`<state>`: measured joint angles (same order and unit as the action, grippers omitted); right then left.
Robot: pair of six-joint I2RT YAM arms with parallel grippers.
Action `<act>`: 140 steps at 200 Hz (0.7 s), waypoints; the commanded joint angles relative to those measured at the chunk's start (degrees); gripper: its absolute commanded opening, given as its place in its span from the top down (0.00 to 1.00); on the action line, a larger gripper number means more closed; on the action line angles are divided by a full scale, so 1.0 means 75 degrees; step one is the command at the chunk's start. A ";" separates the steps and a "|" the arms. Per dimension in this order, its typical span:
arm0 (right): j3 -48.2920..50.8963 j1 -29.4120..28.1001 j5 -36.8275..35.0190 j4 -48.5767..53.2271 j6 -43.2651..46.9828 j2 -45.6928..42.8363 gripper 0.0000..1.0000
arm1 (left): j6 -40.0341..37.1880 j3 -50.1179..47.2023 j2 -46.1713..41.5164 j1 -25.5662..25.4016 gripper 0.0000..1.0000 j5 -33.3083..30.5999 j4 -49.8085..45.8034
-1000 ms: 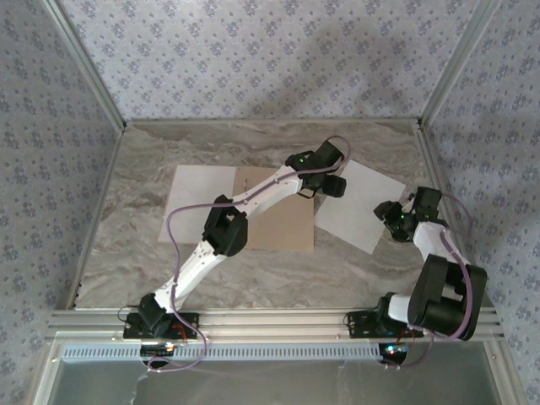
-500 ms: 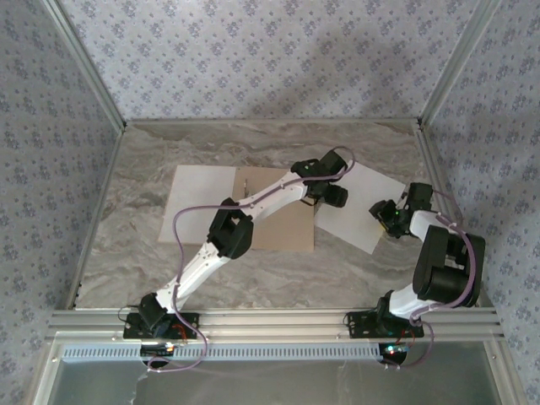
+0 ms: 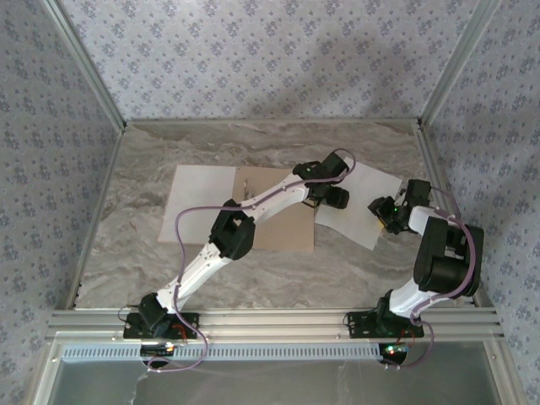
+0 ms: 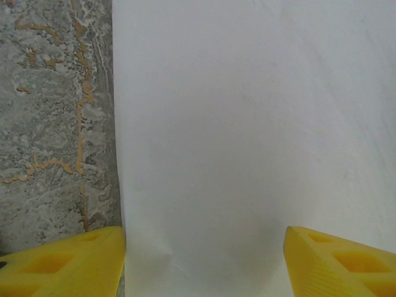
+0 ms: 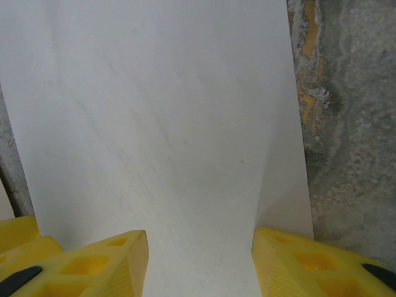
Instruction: Put the files into the folder
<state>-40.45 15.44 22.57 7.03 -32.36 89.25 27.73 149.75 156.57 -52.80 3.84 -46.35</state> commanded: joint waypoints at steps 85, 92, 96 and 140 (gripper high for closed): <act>0.0052 -0.0084 0.0290 0.0140 -0.0232 0.0101 0.50 | 0.0820 0.0084 0.0068 -0.0144 0.20 0.0842 -0.0243; 0.0067 -0.0101 0.0317 0.0099 -0.0264 0.0091 0.50 | 0.0879 0.0066 0.0055 -0.0144 0.20 0.0902 -0.0231; 0.0084 -0.0113 0.0346 0.0081 -0.0291 0.0092 0.50 | 0.0909 0.0052 0.0043 -0.0144 0.20 0.0938 -0.0220; 0.0134 -0.0276 0.0501 -0.0082 -0.0432 0.0082 0.50 | 0.1184 -0.0205 -0.0154 -0.0144 0.27 0.1226 0.0049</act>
<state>-40.27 14.28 24.86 6.31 -34.28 89.36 34.06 149.77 156.55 -52.62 6.79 -45.12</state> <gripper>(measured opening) 0.502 0.747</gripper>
